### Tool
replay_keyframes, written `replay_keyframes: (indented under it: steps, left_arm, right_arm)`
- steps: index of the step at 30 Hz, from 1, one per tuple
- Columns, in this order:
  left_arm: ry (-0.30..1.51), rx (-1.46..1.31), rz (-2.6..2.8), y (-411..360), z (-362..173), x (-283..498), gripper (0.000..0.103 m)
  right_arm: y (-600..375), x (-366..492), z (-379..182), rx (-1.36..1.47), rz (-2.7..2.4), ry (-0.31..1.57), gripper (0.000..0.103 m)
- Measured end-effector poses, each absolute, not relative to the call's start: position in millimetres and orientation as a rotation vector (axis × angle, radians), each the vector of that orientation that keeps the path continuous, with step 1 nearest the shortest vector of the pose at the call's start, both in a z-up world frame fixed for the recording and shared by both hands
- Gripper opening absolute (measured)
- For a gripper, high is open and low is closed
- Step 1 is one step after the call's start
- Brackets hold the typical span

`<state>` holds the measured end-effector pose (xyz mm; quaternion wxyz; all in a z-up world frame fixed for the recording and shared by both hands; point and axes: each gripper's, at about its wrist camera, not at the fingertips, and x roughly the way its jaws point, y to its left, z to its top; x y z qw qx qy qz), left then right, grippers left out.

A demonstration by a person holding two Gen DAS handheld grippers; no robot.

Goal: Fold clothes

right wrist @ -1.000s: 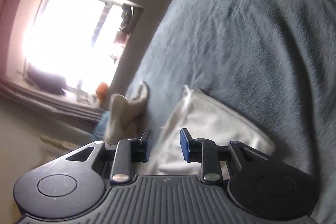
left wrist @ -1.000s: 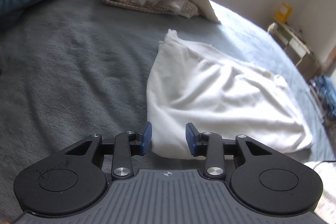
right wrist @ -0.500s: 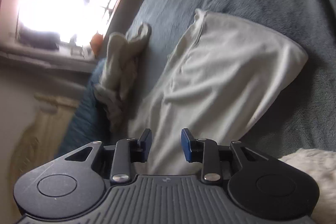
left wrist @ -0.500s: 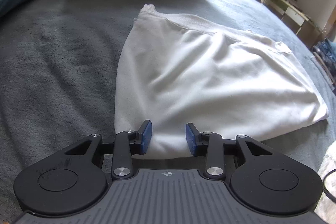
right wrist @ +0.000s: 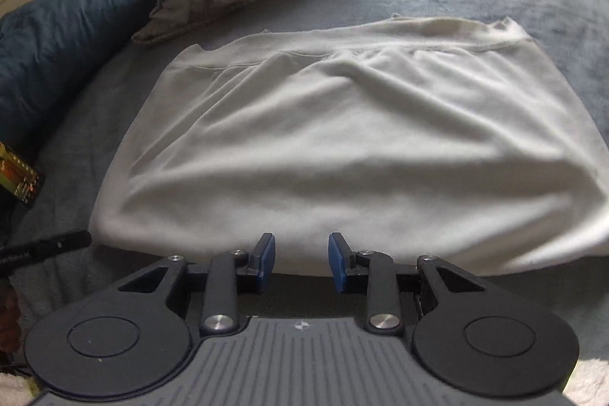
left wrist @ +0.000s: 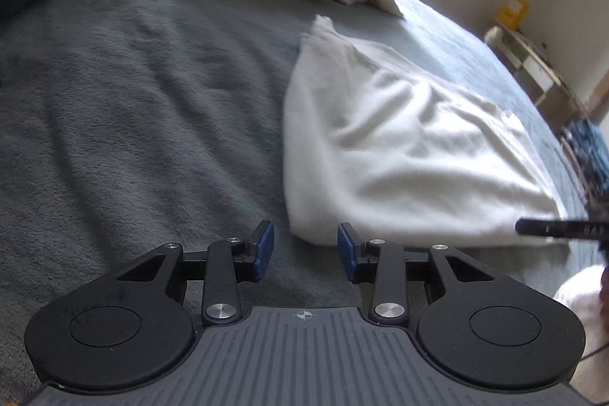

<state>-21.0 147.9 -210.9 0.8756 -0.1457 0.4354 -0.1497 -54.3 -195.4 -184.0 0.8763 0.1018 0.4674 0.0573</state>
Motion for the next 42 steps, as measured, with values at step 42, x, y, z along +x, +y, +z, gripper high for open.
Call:
replay_keyframes:
  steps: [42]
  left_arm:
    - [0.787, 0.084, -0.629, 13.3, -199.3, 13.3, 0.039]
  right_arm:
    - [-222.0, 31.7, -174.4, 0.094, 0.038, 0.925, 0.033]
